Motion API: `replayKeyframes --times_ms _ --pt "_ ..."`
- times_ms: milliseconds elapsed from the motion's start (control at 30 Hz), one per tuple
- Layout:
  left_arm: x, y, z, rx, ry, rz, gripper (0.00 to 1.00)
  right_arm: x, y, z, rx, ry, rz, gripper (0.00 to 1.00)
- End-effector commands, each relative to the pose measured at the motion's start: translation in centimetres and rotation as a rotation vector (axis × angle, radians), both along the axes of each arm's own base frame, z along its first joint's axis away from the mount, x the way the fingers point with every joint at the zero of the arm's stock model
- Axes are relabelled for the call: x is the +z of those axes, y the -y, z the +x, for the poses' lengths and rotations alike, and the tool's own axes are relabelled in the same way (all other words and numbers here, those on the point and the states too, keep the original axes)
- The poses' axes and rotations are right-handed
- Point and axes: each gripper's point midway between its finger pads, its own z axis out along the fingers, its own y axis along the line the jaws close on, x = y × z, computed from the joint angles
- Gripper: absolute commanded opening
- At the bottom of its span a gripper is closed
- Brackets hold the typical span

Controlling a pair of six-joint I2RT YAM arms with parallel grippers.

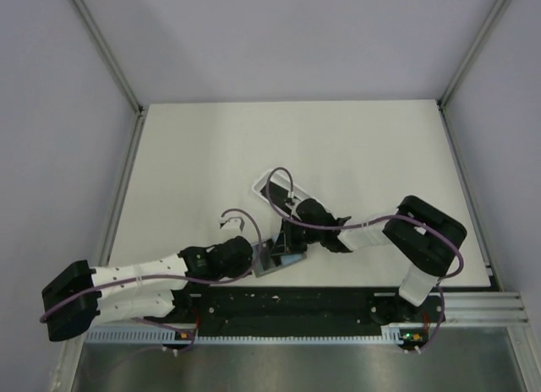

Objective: Put the credit cards into the card holder
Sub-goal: Insert the credit card into the card holder.

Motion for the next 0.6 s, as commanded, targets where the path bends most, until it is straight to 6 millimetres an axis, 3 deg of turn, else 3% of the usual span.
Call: replayKeyframes --times_ms 0,233,467,567 --pt "-1.0 -1.2 -0.9 -0.010 -0.026 0.039 0.00 0.0 1.3 -0.1 0.012 0.062 -0.128 0.21" --pt "-1.0 -1.3 -0.9 -0.004 -0.026 0.034 0.00 2.3 2.8 0.9 -0.002 0.141 -0.216 0.40" --pt "-0.8 -0.9 -0.7 -0.008 -0.020 0.029 0.00 3.9 3.6 1.6 -0.016 0.189 -0.259 0.42" --pt "-0.7 -0.8 -0.6 -0.012 -0.020 0.028 0.00 3.9 4.2 2.0 -0.031 0.214 -0.289 0.38"
